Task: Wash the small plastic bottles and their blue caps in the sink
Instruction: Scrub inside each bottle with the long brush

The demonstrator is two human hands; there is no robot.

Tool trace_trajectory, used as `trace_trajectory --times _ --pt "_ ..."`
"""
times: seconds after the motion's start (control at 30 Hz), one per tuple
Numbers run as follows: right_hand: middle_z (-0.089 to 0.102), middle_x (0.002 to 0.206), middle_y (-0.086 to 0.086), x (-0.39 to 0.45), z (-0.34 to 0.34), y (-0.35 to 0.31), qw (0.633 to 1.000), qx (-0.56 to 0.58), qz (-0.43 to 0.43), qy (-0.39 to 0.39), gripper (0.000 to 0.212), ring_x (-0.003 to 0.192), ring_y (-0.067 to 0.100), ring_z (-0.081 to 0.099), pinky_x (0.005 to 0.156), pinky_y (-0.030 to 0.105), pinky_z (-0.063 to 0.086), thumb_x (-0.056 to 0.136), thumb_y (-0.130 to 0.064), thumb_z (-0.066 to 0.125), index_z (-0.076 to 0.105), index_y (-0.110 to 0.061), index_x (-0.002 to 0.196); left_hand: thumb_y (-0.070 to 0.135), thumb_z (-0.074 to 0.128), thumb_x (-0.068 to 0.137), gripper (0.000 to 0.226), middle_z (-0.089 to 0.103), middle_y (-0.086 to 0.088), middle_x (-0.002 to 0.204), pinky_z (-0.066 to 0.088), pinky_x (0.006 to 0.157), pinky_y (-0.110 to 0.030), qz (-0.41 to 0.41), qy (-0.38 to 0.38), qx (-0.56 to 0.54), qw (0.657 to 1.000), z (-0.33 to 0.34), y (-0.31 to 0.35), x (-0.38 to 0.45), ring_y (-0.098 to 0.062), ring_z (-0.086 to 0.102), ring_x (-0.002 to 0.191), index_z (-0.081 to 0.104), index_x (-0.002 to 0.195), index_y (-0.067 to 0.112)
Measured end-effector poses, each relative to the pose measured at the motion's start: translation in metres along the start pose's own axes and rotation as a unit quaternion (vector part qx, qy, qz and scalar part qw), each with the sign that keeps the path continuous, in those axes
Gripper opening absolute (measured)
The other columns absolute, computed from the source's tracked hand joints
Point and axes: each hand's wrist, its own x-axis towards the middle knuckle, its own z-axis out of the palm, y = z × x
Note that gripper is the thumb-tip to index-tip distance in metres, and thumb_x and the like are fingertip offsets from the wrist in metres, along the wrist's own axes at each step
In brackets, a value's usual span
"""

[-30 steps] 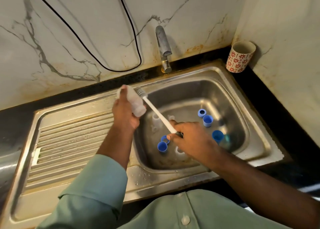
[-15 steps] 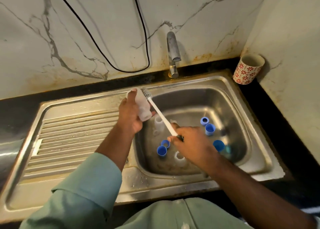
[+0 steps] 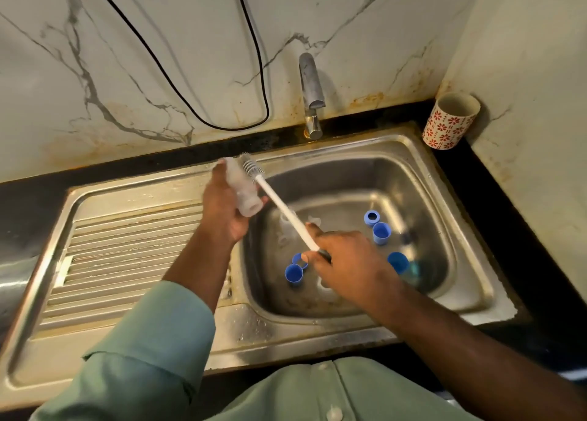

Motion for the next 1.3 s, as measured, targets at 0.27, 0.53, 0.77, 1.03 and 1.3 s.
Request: trace_trajectory --times 0.27,0.53,0.77,1.03,1.3 --pt "0.063 0.085 -0.004 -0.003 -0.004 0.004 1.000 0.012 -0.022 0.003 0.045 0.080 0.017 0.061 0.075 0.033 0.051 0.098 -0.039 0.047 0.041 -0.034 0.143 0.049 0.079 0.077 0.072 0.062 -0.008 0.107 0.058 0.072 -0.041 0.007 0.037 0.014 0.999 -0.008 0.003 -0.001 -0.024 0.066 0.085 0.052 0.134 0.014" --pt "0.056 0.072 -0.007 -0.009 -0.013 0.002 1.000 0.027 -0.004 0.009 0.046 0.068 0.010 0.058 0.060 0.024 0.049 0.099 -0.034 0.050 0.043 -0.033 0.144 0.036 0.082 0.078 0.061 0.068 -0.011 0.109 0.057 0.063 -0.038 0.002 0.066 -0.028 0.997 0.005 0.003 -0.001 -0.027 0.069 0.087 0.057 0.129 0.013" --pt "0.055 0.081 -0.004 -0.016 -0.009 0.001 1.000 0.024 0.003 0.000 0.040 0.075 0.015 0.056 0.069 0.029 0.048 0.099 -0.035 0.046 0.045 -0.031 0.139 0.040 0.085 0.074 0.070 0.066 -0.015 0.117 0.058 0.061 -0.039 0.002 0.109 -0.035 0.993 0.013 -0.009 0.007 -0.031 0.070 0.094 0.054 0.130 0.013" --pt "0.041 0.069 -0.011 -0.019 -0.011 0.014 1.000 0.004 0.006 0.002 0.045 0.072 0.010 0.052 0.069 0.027 0.047 0.101 -0.032 0.046 0.041 -0.025 0.146 0.035 0.086 0.074 0.070 0.067 -0.018 0.120 0.059 0.070 -0.049 0.031 0.075 -0.036 0.996 0.008 -0.034 0.014 -0.036 0.069 0.102 0.057 0.129 0.005" --pt "0.046 0.068 -0.011 -0.017 -0.007 0.020 0.999 0.018 0.024 0.018 0.041 0.062 0.008 0.050 0.059 0.024 0.046 0.100 -0.028 0.048 0.046 -0.025 0.141 0.051 0.084 0.069 0.068 0.068 -0.015 0.107 0.058 0.066 -0.041 -0.003 0.112 -0.015 0.994 0.019 -0.046 0.027 -0.030 0.069 0.087 0.065 0.119 0.009"
